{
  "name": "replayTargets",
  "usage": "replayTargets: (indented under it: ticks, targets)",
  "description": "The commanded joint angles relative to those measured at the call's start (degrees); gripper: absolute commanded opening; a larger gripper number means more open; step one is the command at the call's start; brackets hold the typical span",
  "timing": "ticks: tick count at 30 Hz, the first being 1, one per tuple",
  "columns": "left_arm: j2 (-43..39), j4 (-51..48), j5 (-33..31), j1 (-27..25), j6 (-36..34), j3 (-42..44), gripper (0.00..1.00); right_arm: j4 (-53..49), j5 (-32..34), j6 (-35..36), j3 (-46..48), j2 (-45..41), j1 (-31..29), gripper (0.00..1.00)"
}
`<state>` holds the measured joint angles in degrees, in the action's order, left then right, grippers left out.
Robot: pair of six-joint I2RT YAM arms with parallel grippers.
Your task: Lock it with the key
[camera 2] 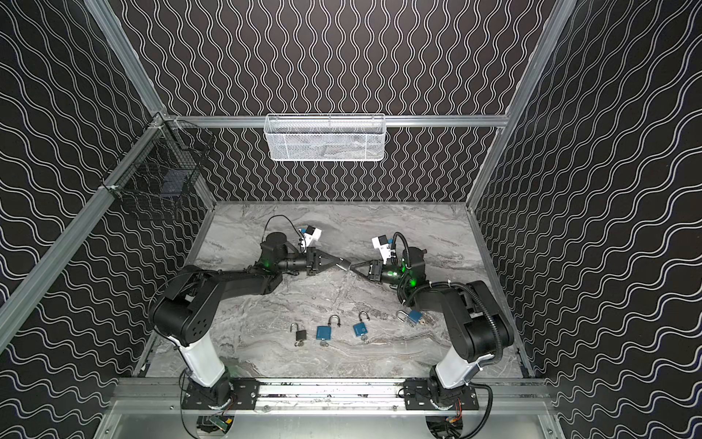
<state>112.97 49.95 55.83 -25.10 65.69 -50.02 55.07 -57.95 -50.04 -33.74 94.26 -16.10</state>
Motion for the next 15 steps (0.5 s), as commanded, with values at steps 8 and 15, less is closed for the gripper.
replayTargets:
  ticks: [8, 15]
  targets:
    - [0.7, 7.1, -1.5, 0.3, 2.2, -1.2, 0.0, -2.1, -1.7, 1.0, 1.9, -1.4, 3.3, 0.0]
    - [3.1, -1.0, -1.1, 0.2, -1.9, -5.0, 0.0, -8.6, -2.1, 3.1, 4.3, -8.1, 9.6, 0.0]
